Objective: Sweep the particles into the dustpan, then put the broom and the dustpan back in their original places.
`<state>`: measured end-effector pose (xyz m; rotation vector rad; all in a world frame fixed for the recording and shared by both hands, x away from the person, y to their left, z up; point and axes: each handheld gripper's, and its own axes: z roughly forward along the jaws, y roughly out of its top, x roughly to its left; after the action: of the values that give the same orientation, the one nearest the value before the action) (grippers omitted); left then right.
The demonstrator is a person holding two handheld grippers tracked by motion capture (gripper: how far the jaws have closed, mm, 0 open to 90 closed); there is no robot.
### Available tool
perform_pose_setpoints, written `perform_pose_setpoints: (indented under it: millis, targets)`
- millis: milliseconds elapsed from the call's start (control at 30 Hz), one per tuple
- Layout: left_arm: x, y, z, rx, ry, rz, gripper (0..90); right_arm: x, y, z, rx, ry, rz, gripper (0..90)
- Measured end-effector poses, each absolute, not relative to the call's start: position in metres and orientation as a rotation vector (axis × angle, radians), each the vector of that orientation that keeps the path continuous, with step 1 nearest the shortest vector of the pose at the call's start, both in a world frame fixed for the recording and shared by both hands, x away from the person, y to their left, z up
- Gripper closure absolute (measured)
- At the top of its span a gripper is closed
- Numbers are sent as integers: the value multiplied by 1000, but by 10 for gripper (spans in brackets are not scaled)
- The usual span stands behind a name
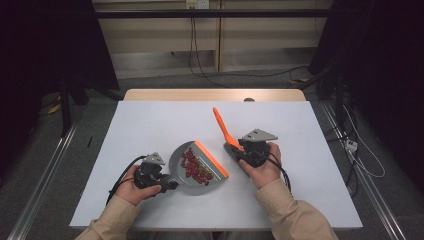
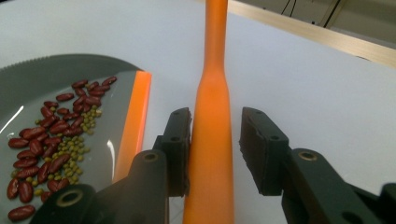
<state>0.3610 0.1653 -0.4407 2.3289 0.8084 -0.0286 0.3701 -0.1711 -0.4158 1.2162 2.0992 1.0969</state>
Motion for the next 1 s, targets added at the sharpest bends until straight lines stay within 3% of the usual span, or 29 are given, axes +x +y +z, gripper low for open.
perform_pose_setpoints:
  millis: [267,467,1000]
  targets:
    - [363,160,-439,2393,743,28,583,381,-165,-423,1225,2225,975,706]
    - [363,155,-439,2414,723,59,637,379,-168,-424,1256,2200,1010,711]
    - [360,164,-438,2309,786,80,641,369,-197,-422,1307,2100,1155,711]
